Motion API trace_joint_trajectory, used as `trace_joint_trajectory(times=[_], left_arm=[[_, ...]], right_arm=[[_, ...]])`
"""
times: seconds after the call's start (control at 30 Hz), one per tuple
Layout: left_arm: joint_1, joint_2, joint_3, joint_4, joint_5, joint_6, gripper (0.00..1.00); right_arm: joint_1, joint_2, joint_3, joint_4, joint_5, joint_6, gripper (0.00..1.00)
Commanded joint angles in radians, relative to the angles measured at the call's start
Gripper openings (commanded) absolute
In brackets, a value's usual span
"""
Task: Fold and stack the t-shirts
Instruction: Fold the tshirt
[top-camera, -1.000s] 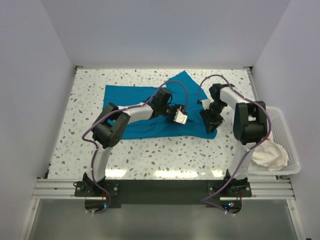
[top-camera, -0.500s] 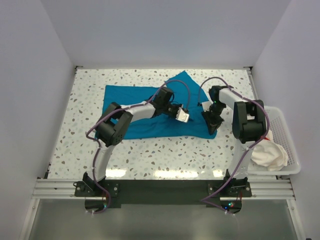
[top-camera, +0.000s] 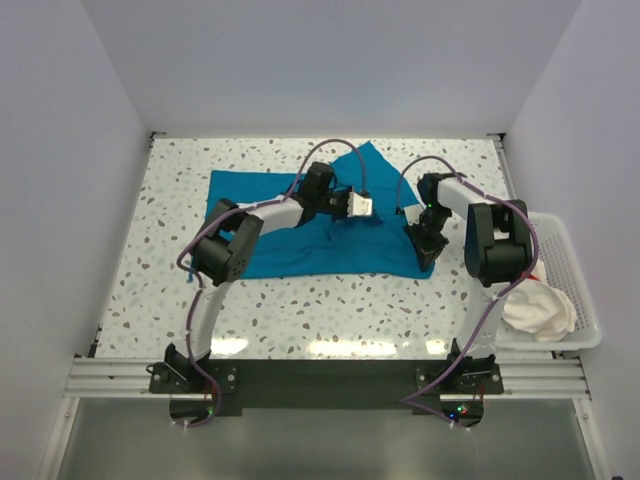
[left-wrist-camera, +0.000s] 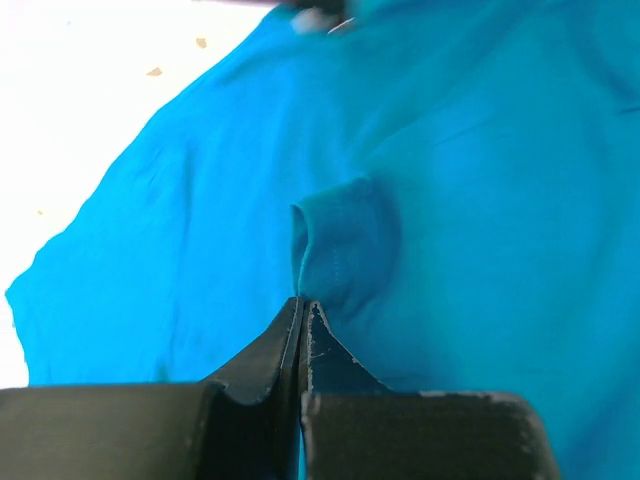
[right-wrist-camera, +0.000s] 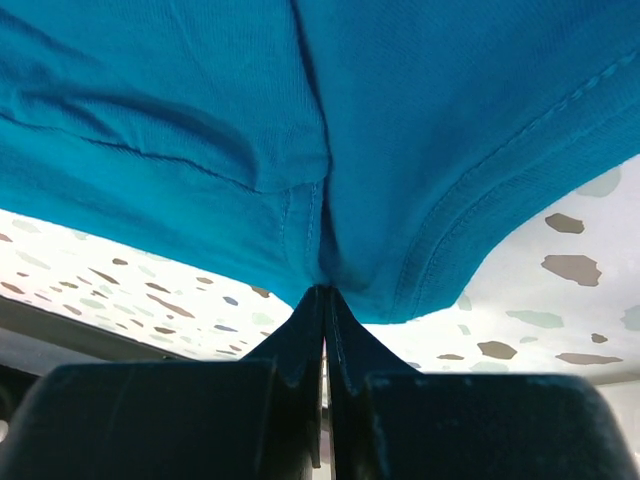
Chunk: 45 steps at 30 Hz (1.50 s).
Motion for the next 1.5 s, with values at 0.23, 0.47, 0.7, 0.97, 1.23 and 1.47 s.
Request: trace_joint_trajectory(times=[0.23, 0.47, 0.7, 0.97, 1.23, 1.47], left_arm=[[0.101, -0.01, 0.102, 0.035, -0.148, -0.266, 0.48], [0.36, -0.299, 0.02, -0.4, -0.122, -0.426, 0.49], [0.649, -0.467, -0.101, -0.993, -0.139, -0.229, 0.47], [0.782, -0.526, -0.305, -1.079, -0.292, -0.066, 0.44], [0.782, -0.512, -0.51, -0.91, -0.403, -0.101, 0.43], [0.784, -0.53, -0.65, -0.858, -0.547, -0.098, 0.39]], right_arm=[[-0.002, 0.002, 0.015, 0.005, 0.053, -0.011, 0.0], [-0.002, -0.024, 0.009, 0.0, 0.082, -0.057, 0.0], [-0.002, 0.008, 0.054, 0.0, 0.103, -0.087, 0.0], [-0.002, 0.071, 0.115, -0.027, 0.142, -0.135, 0.0], [0.001, 0.1, 0.118, -0.018, 0.185, -0.164, 0.0], [0.012, 0.057, 0.02, 0.002, 0.218, -0.201, 0.0]])
